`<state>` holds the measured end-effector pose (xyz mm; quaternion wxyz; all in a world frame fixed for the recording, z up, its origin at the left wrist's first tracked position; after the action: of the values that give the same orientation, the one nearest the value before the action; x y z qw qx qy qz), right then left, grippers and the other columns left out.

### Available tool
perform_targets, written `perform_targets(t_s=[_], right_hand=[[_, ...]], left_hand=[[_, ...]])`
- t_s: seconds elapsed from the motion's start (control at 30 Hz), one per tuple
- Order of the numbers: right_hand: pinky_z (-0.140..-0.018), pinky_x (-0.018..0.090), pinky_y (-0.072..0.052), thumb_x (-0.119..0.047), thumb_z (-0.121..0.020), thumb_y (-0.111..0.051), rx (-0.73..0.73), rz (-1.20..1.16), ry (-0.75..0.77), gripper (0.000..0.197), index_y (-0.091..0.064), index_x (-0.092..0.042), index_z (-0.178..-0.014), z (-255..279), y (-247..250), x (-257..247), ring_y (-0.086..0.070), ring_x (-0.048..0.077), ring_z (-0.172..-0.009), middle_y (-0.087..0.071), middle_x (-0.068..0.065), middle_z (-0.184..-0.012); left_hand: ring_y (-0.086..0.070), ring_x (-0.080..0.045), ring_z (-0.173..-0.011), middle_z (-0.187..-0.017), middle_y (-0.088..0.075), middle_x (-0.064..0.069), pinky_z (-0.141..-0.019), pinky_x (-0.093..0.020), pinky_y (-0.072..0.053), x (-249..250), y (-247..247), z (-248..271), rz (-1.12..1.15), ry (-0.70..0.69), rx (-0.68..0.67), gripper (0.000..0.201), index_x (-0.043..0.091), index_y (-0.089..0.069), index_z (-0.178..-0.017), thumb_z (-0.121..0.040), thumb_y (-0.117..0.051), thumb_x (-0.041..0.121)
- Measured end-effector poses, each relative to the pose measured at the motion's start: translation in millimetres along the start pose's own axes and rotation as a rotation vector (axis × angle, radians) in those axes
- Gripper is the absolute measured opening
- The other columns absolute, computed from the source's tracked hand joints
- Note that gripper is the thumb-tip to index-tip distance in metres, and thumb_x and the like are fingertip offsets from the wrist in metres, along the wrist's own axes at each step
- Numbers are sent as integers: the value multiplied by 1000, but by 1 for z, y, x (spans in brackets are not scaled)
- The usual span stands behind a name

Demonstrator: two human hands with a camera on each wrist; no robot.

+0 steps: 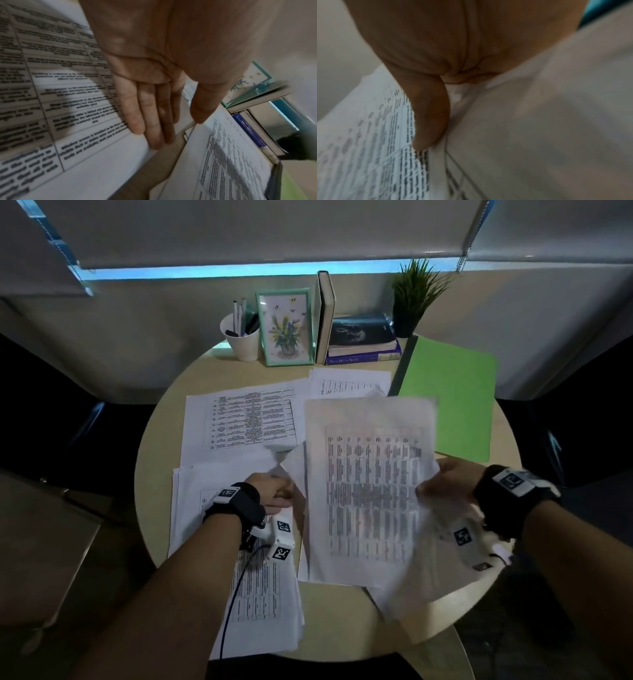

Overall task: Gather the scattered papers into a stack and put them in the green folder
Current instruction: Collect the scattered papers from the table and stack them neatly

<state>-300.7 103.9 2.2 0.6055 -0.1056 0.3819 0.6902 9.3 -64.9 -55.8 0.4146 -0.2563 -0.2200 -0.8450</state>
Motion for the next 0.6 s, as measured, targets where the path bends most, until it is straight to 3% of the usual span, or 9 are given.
perform_targets(t_s=[0.07,0.17,0.27,0.33,0.37,0.43,0.5,0.57,0.6], right_hand=[[-52,25,-51,-5,-81,-72,-2,-45,46,15,-74,-8,-67,4,20,-11,-65,20,-50,-71,12,-68],[-51,23,-49,-2,-84,-68,43,-80,123,28,-74,-12,-59,9,40,-31,-61,18,-47,-69,10,-63],[-55,20,-51,0,-84,-67,108,-97,161,30,-71,-8,-56,5,48,-50,-64,14,-51,-70,8,-61],[-76,37,-58,-4,-77,-74,105,-139,162,11,-74,-8,-67,-2,47,-58,-71,25,-70,-74,12,-78],[-80,41,-58,-7,-75,-76,129,-131,140,8,-73,-9,-67,-11,46,-57,-71,25,-72,-74,8,-75],[-76,34,-59,-6,-78,-74,208,-60,78,23,-67,-15,-58,-25,44,-52,-69,19,-66,-69,1,-60],[-86,45,-56,-4,-79,-71,227,-79,40,24,-71,-15,-57,-40,36,-47,-69,32,-85,-69,11,-73],[-93,49,-51,-12,-82,-67,203,-14,-19,10,-74,-7,-87,-52,21,-43,-64,40,-100,-68,20,-102],[-96,45,-49,-19,-87,-63,193,34,-48,24,-69,-3,-103,-60,14,-39,-61,39,-104,-65,19,-113]], left_hand=[[-63,-16,-56,-78,-67,-8,-48,-23,-50,3,-3,0,10,11,34,10,5,-61,-101,-94,-56,10],[-57,-4,-43,-55,-59,0,-38,-14,-44,22,-10,1,12,-56,114,7,6,-57,-97,-96,-50,4],[-52,-10,-55,-70,-53,-2,-35,-11,-41,50,-20,-4,36,-110,134,15,7,-58,-96,-99,-43,5],[-55,-21,-63,-76,-60,-8,-47,-16,-47,60,-18,-20,64,-124,170,15,8,-63,-97,-96,-48,7],[-56,-24,-67,-79,-63,-11,-57,-24,-48,63,-15,-29,37,-132,187,16,9,-66,-90,-92,-50,9],[-54,-25,-81,-90,-62,-18,-71,-35,-43,64,-11,-40,-43,-132,176,15,12,-65,-80,-86,-52,13],[-56,-27,-98,-114,-59,-25,-84,-36,-44,65,-13,-39,-126,-115,171,24,3,-65,-107,-93,-50,15],[-53,-32,-118,-132,-53,-21,-95,-36,-43,63,-20,-37,-216,-108,162,38,0,-50,-133,-98,-45,13],[-50,-31,-121,-134,-51,-17,-97,-35,-41,63,-24,-37,-285,-105,154,41,4,-45,-138,-99,-46,15]])
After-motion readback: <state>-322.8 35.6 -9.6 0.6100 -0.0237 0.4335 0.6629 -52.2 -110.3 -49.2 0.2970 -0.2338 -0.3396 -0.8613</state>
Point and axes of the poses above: each hand's wrist, its own z-axis away from the middle knuckle, its own y-axis out of the back of the hand, x = y × z, the point moved 5 cm from there along -z, towards the middle knuckle
